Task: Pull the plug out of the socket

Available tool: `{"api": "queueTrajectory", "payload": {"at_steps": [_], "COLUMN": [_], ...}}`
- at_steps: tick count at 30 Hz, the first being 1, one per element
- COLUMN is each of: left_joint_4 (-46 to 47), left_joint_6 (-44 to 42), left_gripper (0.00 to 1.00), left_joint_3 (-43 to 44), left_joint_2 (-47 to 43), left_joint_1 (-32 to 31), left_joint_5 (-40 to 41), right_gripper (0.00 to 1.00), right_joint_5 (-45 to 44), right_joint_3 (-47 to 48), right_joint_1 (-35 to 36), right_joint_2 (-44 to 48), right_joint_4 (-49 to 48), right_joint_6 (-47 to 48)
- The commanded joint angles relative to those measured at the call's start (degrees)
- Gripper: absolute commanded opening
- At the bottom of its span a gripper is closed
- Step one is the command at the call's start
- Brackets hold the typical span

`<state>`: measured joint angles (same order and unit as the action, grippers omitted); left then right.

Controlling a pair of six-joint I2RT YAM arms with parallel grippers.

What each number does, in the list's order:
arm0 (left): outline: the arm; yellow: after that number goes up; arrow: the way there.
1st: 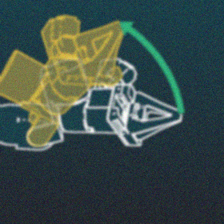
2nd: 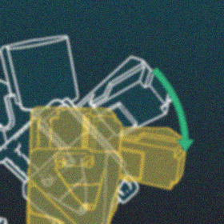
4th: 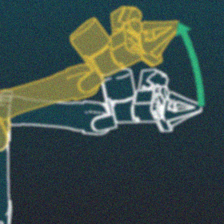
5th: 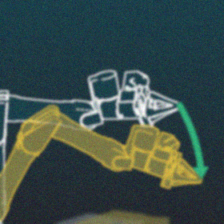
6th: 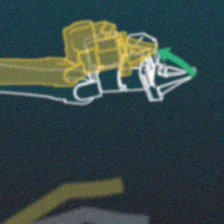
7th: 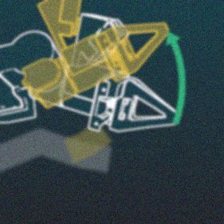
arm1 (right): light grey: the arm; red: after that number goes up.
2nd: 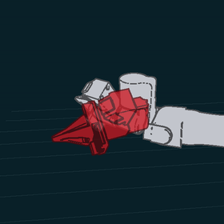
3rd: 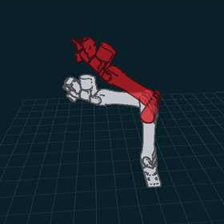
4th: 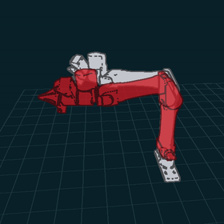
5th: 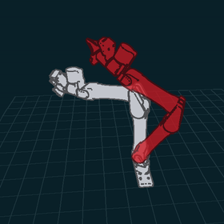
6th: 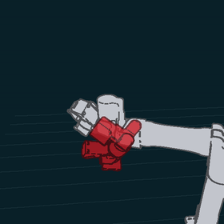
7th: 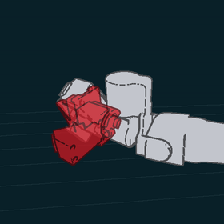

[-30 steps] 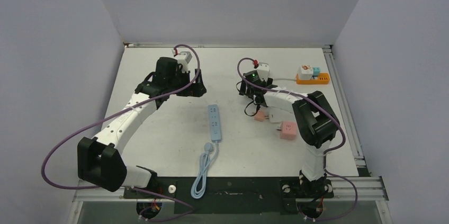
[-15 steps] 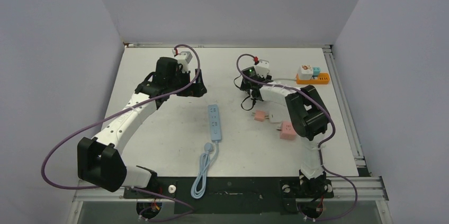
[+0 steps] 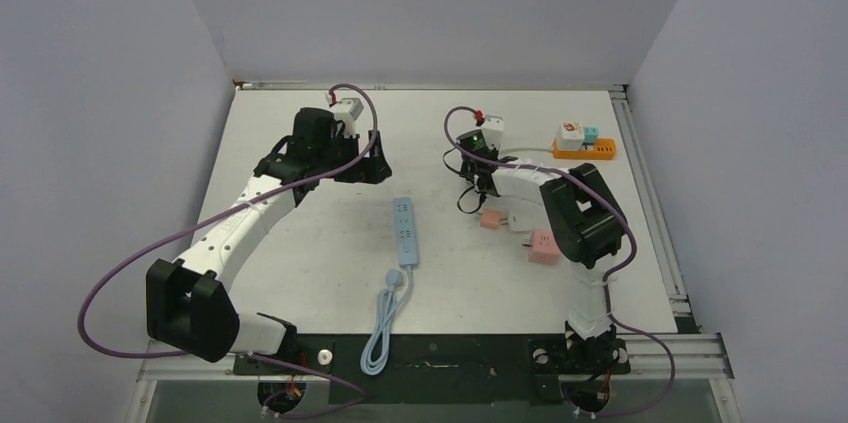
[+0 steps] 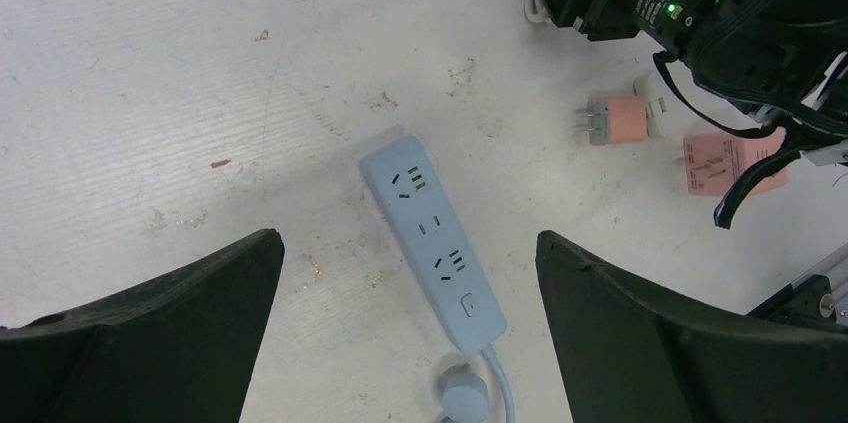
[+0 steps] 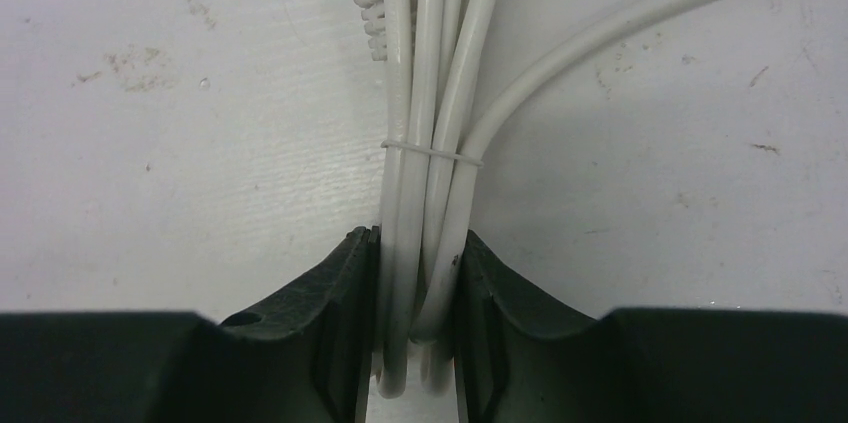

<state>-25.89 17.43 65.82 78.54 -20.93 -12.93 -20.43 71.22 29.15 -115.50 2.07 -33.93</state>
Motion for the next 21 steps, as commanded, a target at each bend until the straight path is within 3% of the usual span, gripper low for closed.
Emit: {"api": "queueTrajectory", "payload": {"at_steps": [1,7,14,21], "left_joint_4": [2.76,2.88,2.86,3.19], "left_joint_6": [0.47,0.5,0.58,0.93], "left_gripper": [0.95,1.0,1.0,1.0], "left_joint_3": [-0.29,-0.32,-0.43,-0.64], "left_joint_2": [0.2,1.22,2.2,2.73], "left_joint_1": [1.09,1.62,2.14,2.21], "left_joint_5": [-2.42,-2.54,-2.63,-3.42], "right_gripper": [0.05,0.05,0.05,0.05], "right_joint_5": [6.47,10.44,13.47,5.82], "right_joint_3": [-2.3,-4.67,-8.56,-15.1], "right_joint_1": [4.37,10.04,14.4,21.43], "right_joint_2": [5.04,7.89,12.72,20.23], "right_joint_4": [-4.7,-6.52,-3.42,5.46], "right_joint_6": [5.43,9.68,7.84,2.93]}}
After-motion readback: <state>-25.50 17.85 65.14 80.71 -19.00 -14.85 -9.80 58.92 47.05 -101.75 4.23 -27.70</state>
